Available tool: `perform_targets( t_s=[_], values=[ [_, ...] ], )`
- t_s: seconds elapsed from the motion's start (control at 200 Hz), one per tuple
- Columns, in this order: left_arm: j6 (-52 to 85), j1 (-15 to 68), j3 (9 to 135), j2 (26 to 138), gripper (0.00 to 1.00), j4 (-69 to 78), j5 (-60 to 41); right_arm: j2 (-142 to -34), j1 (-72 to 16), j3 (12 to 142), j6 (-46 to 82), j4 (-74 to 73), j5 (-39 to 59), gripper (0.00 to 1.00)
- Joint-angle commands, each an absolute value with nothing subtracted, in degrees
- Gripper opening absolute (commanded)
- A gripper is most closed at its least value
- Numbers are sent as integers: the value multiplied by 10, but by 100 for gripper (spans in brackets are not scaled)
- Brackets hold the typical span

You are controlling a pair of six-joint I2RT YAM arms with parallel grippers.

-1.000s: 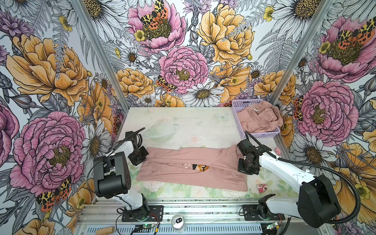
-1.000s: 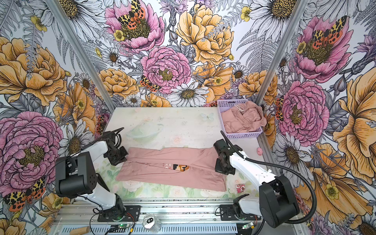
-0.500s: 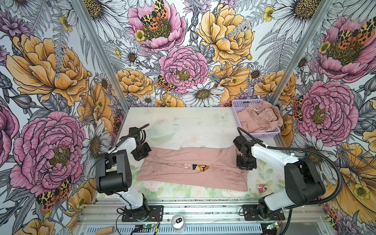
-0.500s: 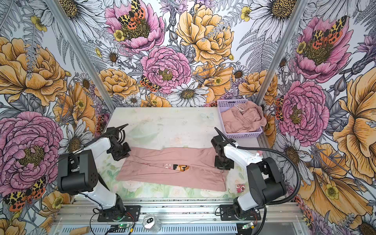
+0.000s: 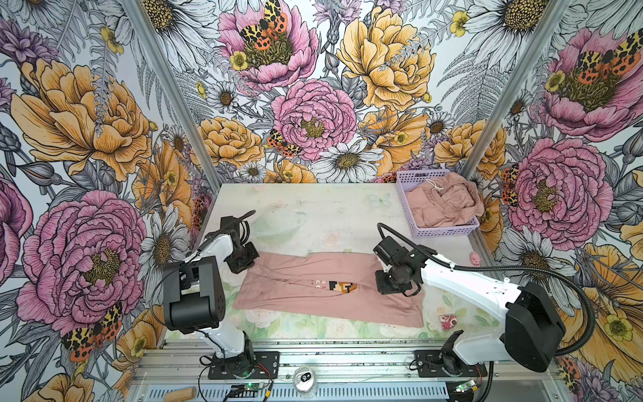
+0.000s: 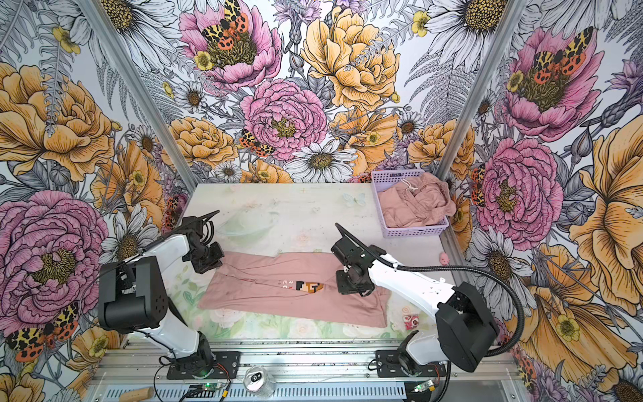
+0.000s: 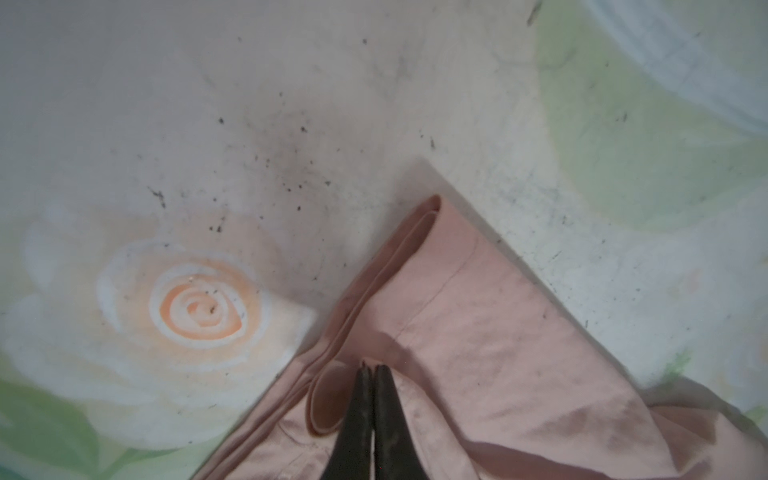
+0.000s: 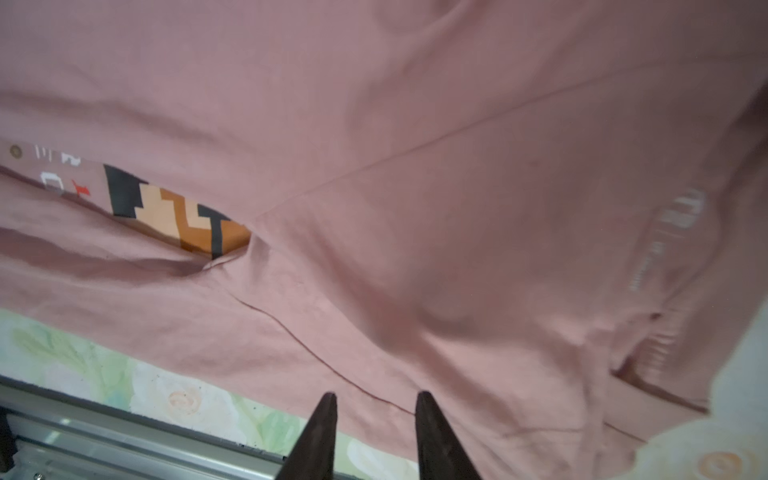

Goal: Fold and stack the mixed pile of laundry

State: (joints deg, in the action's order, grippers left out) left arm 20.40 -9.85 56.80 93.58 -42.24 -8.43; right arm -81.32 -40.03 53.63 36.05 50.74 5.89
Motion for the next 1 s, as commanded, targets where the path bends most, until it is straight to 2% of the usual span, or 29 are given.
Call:
perform_targets(
  t_s=[0.0,0.215,0.655,0.996],
  values=[
    [196,-92,595,916,0,-417,-105,-837,-423,531,368,435,130,34],
    [199,-88,604,918,0,-418,-112,-894,-443,540,347,423,132,35],
    [200,-83,605,908,0,-419,-115,-910,-443,551,340,427,-54,40],
    [201,-83,604,913,0,-419,-116,-915,-444,567,309,423,-96,41]
  ],
)
